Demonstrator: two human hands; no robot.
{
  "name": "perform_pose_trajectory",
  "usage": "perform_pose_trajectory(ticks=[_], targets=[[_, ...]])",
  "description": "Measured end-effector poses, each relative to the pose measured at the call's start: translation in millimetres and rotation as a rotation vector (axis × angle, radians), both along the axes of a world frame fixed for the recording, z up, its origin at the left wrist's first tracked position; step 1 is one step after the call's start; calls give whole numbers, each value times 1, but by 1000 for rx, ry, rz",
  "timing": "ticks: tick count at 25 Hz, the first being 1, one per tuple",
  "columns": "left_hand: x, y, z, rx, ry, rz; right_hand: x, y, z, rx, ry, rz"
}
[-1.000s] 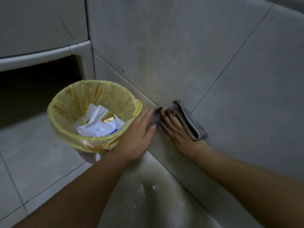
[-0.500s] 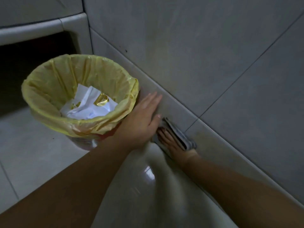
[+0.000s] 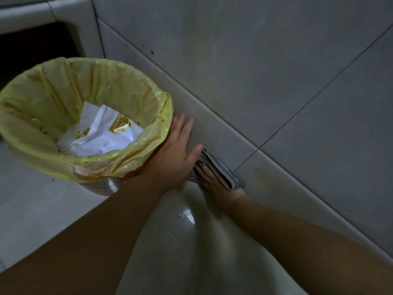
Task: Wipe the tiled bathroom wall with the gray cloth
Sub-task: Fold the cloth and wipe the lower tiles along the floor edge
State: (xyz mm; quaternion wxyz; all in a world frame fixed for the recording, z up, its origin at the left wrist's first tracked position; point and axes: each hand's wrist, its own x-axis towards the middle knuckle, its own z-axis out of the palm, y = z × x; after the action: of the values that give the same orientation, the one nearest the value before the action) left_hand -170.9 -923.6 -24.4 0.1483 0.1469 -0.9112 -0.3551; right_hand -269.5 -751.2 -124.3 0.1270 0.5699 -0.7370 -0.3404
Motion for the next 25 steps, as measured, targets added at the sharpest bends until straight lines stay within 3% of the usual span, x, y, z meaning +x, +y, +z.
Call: perform_pose_trajectory(ticks=[2,4,6,9,11,13,15,16,18,21,25], targets=[[0,3,-3,19,-33,-4,-8,34,-25,-33,-92,-42],[-1,6,-2,32,-48,18,-2,75,-29,-64,-238,51],[-1,15,7,37,-57,47,4,92,-12,-249,-60,46],[4,35,24,20,-31,27,5,82,42,-532,-75,226],[15,45,34,4,-19,23,7,74,75,-539,-19,263],[31,48,38,-34,-29,27,8,74,70,-396,62,188],[46,50,40,-72,-52,31,13,104,44,-116,4,128],[54,52,42,-89,-62,25,19,125,34,-96,-61,138],[66,55,47,-135,-66,1,22,162,36,-253,-62,194],[77,62,58,-181,-58,-30,32,158,101,-557,-176,132],[77,79,79,-182,-19,-38,13,106,145,-544,-290,114]])
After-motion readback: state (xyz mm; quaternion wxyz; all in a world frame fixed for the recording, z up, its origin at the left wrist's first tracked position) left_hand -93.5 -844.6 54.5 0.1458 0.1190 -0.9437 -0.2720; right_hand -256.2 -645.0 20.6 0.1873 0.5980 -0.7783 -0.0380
